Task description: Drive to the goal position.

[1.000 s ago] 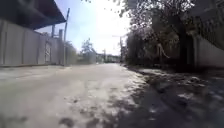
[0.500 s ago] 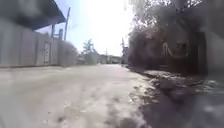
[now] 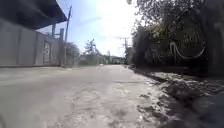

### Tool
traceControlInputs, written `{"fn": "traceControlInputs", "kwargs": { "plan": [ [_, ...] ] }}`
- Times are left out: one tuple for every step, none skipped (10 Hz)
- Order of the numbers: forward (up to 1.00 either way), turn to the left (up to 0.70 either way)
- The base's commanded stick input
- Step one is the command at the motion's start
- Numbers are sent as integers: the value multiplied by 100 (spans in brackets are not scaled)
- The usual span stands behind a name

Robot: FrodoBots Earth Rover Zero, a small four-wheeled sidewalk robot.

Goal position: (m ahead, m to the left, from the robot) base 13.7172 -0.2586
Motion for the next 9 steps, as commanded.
{"fn": "traceControlInputs", "kwargs": {
  "plan": [
    [100,0],
    [100,0],
    [100,0],
    [100,0],
    [100,0],
    [100,0],
    [100,0],
    [100,0],
    [100,0]
  ]
}}
